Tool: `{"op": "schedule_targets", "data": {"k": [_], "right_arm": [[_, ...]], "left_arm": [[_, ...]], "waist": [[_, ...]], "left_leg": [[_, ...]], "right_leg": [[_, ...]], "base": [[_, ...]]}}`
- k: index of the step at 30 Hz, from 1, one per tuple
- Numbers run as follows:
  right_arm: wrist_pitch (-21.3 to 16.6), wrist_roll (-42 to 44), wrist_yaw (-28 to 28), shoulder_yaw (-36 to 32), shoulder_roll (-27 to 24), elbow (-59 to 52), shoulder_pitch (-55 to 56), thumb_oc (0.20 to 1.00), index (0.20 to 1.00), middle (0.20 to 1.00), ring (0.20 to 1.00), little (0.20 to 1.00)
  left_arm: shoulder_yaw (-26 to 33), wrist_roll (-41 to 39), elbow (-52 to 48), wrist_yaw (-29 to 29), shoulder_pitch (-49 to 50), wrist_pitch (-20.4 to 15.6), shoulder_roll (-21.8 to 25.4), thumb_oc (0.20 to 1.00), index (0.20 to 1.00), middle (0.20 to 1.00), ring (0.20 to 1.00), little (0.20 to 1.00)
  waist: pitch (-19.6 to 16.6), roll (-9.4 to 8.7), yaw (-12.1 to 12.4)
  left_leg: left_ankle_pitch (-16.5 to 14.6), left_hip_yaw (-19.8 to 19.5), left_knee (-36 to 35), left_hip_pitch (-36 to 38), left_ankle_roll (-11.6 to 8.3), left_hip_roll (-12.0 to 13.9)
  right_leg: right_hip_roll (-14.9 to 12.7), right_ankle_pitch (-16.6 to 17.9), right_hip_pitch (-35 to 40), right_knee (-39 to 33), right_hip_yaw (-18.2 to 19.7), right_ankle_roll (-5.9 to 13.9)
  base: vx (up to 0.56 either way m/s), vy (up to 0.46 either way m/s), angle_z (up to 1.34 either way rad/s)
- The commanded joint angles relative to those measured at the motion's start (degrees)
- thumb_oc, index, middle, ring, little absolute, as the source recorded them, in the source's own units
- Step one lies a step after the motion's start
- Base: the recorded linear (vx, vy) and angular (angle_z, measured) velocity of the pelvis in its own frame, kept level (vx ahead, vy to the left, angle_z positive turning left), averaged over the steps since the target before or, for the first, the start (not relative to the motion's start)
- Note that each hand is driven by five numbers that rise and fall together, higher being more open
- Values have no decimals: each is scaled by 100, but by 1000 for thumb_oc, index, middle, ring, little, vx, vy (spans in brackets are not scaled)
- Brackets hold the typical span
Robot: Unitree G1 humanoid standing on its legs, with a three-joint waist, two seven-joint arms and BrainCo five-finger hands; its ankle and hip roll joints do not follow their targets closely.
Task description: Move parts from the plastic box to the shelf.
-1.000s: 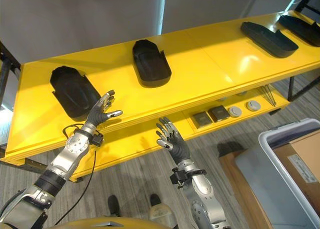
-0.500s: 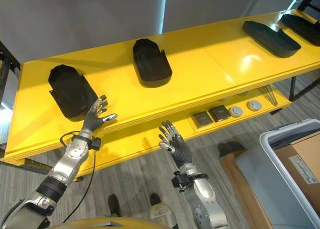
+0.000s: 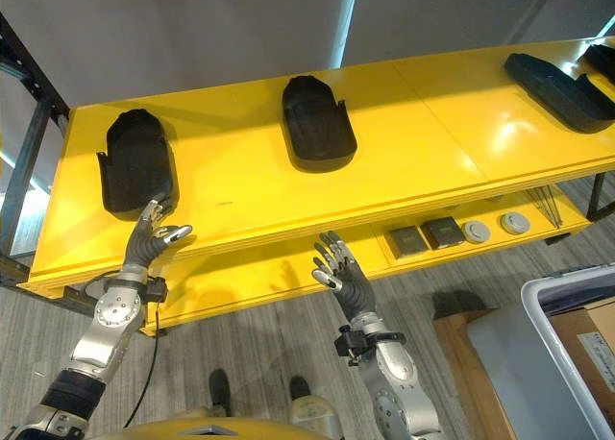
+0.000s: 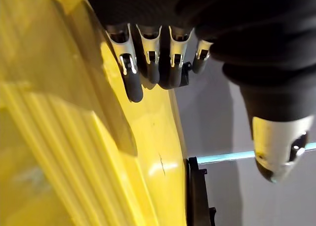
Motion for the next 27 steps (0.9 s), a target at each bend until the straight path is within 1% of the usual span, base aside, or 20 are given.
{"op": "schedule_targets", "data": {"k": [1, 2, 7, 14, 27], "right_arm": [[-199, 47, 91, -111, 100, -232, -97, 1000, 1000, 1000, 1000, 1000], [-199, 47, 91, -111, 100, -232, -98, 1000, 1000, 1000, 1000, 1000], [-219, 67, 88, -81, 80, -251, -81, 1000, 1000, 1000, 1000, 1000], [-221, 100, 118, -73, 93, -240, -6, 1000, 1000, 1000, 1000, 1000], [-209, 140, 76, 24, 76, -196, 38, 1000, 1000, 1000, 1000, 1000]], "left_arm": [[470, 12, 188, 233, -306, -236, 373, 423, 423, 423, 423, 423], [468, 12, 193, 234, -310, -238, 373, 200, 200, 200, 200, 200], [509, -54, 593, 489, -701, -265, 426, 200, 200, 200, 200, 200], [575, -181, 705, 559, -811, -291, 465, 200, 200, 200, 200, 200], [596, -456, 1216, 878, -1303, -306, 517, 200, 200, 200, 200, 200]], "waist": [[-43, -226, -6], [-41, -226, -6], [-20, -233, -71], [-3, -227, -121], [51, -218, -221]], "left_leg": [[-748, 341, -4, 616, -358, 479], [-748, 342, -4, 617, -358, 479], [-748, 382, -4, 603, -368, 487], [-753, 437, -4, 609, -375, 490], [-740, 477, -4, 549, -385, 504]], "right_leg": [[-71, -369, -70, -1, -237, -9], [-71, -369, -70, -1, -237, -9], [-72, -357, -105, 0, -219, 9], [-79, -337, -131, -8, -182, 21], [-84, -315, -229, 4, -139, 48]], "base": [[0, 0, 0], [0, 0, 0], [0, 0, 0], [1, 6, -2], [0, 0, 0]]}}
